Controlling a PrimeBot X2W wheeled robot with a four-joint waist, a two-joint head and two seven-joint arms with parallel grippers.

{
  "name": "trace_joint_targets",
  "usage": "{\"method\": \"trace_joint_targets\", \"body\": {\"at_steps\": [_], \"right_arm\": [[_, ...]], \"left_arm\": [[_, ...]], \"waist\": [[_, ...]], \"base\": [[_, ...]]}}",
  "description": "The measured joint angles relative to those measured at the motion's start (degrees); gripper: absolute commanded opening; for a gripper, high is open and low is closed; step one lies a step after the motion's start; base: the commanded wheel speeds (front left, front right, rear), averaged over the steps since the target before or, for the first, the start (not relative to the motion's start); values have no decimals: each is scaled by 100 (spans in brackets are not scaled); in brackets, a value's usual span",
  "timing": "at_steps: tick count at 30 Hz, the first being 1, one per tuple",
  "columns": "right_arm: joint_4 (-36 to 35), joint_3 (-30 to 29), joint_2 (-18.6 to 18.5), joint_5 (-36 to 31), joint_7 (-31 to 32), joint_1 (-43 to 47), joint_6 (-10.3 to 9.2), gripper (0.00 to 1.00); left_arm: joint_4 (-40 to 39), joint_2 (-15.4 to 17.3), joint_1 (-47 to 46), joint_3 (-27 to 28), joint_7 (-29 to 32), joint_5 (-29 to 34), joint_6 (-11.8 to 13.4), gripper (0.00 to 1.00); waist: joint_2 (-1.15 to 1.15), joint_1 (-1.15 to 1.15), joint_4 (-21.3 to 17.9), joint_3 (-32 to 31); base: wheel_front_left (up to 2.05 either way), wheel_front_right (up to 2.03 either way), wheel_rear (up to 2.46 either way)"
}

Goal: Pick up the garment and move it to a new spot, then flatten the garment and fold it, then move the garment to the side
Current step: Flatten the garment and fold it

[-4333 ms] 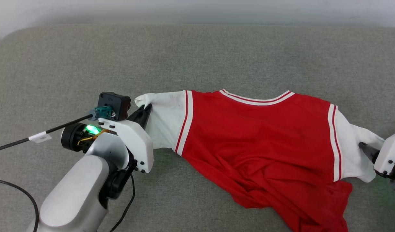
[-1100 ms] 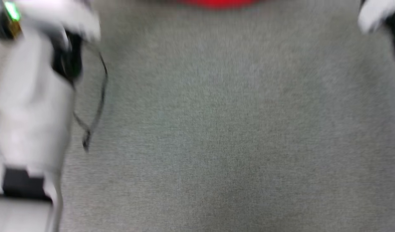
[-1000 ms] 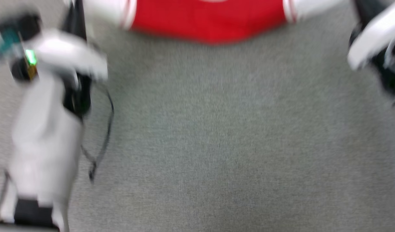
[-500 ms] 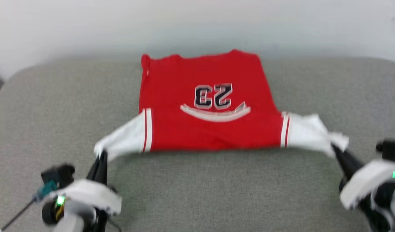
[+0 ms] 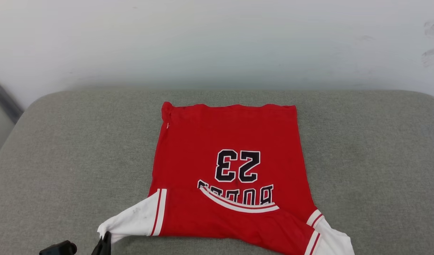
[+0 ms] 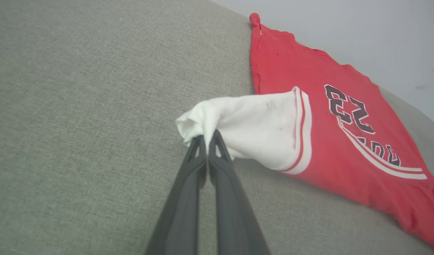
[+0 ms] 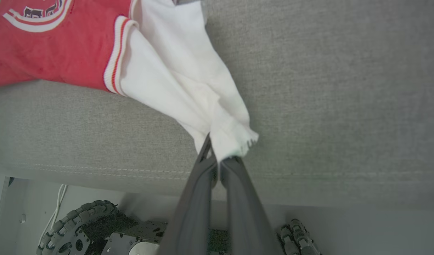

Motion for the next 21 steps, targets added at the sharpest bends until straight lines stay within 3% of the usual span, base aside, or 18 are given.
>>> {"method": "trace_joint_targets", "body": {"at_steps": [1, 5, 10, 16, 21], "right_arm": [[-96, -38, 88, -51, 159, 97, 0, 100], [-501, -187, 267, -164, 288, 104, 0, 100], [-555, -538, 387, -285, -116, -901, 0, 100], [433, -557, 233, -271, -209, -3008, 0, 100], [1692, -517, -51, -231, 445, -4975, 0, 100]], "left_arm": [[-70, 8, 53, -2, 0, 22, 42, 0], [-322, 36, 103, -85, -22, 191, 158, 0], [-642, 107, -39, -174, -30, 458, 342, 0], [-1159, 97, -659, -311, -76, 704, 387, 0], [-1515, 48, -1289, -471, -129, 921, 330, 0]], "waist": [[0, 0, 4, -1], [0, 1, 25, 30], [0, 1, 27, 168], [0, 3, 85, 738], [0, 3, 235, 1434]], "base": [[0, 0, 0], [0, 0, 0], [0, 0, 0], [0, 0, 0], [0, 0, 0]]}}
